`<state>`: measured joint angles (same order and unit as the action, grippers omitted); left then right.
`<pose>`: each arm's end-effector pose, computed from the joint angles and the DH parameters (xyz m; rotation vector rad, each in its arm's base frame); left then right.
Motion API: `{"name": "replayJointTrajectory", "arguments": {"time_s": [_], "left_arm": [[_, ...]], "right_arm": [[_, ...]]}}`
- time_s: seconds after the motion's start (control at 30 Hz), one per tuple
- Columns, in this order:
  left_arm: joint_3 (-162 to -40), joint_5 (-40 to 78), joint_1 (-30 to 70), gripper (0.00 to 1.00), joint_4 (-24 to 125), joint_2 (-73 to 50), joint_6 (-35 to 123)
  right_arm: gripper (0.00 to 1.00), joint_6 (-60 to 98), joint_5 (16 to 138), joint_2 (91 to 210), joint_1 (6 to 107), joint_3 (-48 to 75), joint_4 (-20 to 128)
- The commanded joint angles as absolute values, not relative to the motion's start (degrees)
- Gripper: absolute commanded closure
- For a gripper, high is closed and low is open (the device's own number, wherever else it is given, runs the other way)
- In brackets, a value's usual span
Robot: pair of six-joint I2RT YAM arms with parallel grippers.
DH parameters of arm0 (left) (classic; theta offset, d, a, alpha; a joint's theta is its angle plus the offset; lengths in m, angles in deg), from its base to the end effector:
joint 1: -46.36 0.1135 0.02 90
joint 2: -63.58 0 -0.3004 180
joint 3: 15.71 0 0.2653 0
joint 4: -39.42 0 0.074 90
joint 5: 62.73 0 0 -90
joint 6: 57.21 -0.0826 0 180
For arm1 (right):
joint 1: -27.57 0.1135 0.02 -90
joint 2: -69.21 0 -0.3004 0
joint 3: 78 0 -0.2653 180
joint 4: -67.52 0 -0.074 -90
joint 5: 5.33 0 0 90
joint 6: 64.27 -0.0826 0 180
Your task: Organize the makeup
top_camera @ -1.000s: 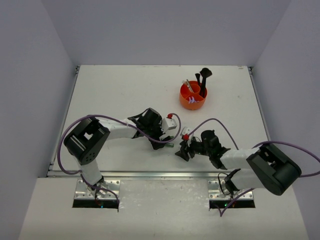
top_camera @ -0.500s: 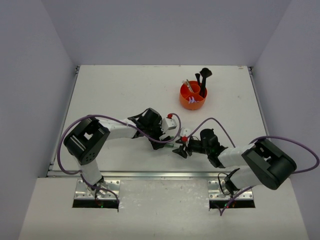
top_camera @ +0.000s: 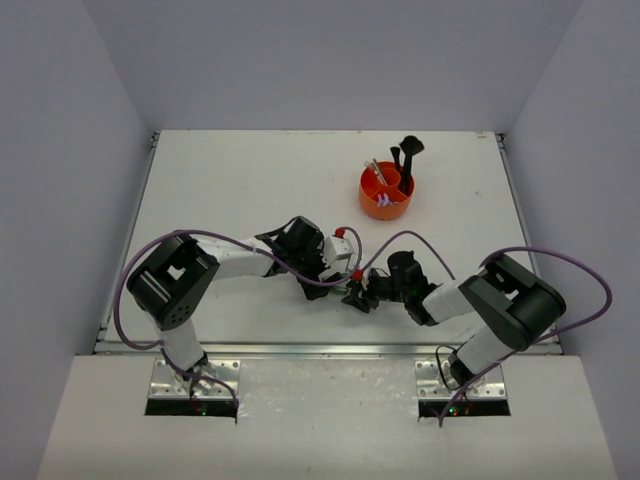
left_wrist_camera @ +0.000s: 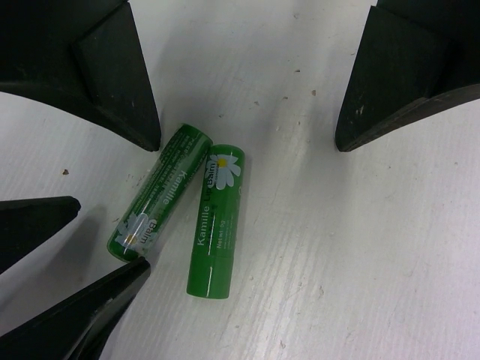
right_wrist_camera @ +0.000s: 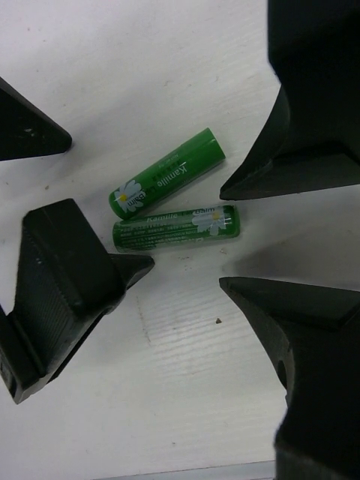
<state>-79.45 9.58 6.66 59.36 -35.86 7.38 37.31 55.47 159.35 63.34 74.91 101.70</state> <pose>0.2693 -0.2562 0.1290 1.4711 2.0770 -0.4903 0.1946 0.1899 0.1069 -1.1248 1.7710 0.7847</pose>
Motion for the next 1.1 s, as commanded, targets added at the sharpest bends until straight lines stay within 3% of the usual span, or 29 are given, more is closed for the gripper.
{"name": "replayJointTrajectory", "arguments": {"time_s": [0.0,0.33,0.73,0.9,1.07], "left_arm": [[-78.9,7.8,6.3,0.0,61.1,-34.6,8.0],[-79.0,7.7,6.3,0.0,61.2,-34.8,8.0],[-79.5,7.7,6.3,0.0,61.6,-35.0,8.2],[-79.5,7.8,6.3,0.0,61.7,-35.0,8.0],[-79.2,8.0,6.3,0.0,61.5,-35.1,7.9]], "right_arm": [[0.55,37.6,55.5,161.0,63.7,73.0,103.0],[0.67,37.1,55.4,162.7,63.8,72.8,102.8],[0.64,35.9,53.9,164.4,64.3,71.0,102.8],[0.79,36.9,54.0,163.9,64.4,71.7,102.6],[0.84,39.7,52.9,162.0,64.4,72.2,97.4]]}}
